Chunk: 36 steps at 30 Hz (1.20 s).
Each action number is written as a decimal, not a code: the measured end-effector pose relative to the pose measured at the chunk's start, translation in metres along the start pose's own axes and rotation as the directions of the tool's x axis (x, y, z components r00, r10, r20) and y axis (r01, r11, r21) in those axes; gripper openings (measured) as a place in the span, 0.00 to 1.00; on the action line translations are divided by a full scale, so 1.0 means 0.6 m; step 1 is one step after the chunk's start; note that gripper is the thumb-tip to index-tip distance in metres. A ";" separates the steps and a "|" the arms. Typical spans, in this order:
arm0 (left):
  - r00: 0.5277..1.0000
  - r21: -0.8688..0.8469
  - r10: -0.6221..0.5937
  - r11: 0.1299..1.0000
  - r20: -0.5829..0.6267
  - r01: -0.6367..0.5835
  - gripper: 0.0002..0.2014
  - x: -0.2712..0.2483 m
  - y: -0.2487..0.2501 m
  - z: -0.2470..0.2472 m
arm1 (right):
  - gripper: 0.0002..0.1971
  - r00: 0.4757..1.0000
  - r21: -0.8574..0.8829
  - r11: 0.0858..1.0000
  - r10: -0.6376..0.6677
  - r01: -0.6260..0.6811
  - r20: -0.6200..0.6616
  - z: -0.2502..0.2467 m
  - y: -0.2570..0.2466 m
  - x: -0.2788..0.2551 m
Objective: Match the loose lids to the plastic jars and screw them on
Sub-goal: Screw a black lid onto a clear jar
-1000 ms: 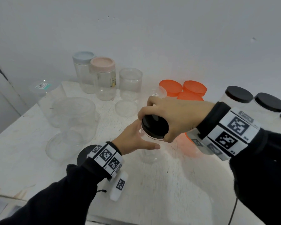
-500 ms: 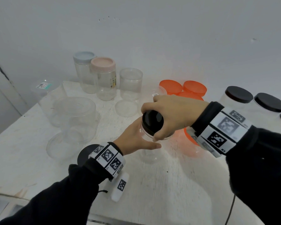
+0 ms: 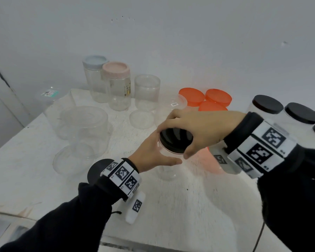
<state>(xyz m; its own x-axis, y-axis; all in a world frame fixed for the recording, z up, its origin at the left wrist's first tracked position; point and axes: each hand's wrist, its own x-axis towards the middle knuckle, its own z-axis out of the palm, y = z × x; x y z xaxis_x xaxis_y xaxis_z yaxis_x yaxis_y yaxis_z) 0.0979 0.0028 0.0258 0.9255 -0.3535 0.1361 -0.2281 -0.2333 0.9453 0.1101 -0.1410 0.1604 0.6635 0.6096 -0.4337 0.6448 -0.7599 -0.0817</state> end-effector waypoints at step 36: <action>0.999 -0.014 0.022 1.000 -0.050 -0.023 0.33 -0.006 0.004 0.013 | 0.36 0.997 -0.024 1.000 0.007 -0.009 -0.079 0.007 -0.005 0.001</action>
<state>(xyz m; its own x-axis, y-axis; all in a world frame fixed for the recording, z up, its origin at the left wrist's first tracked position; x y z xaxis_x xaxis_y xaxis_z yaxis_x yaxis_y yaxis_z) 0.0915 -0.0032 0.0252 0.9342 -0.3129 0.1714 -0.2448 -0.2126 0.9460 0.1069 -0.1394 0.1563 0.6957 0.6204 -0.3621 0.6478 -0.7597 -0.0568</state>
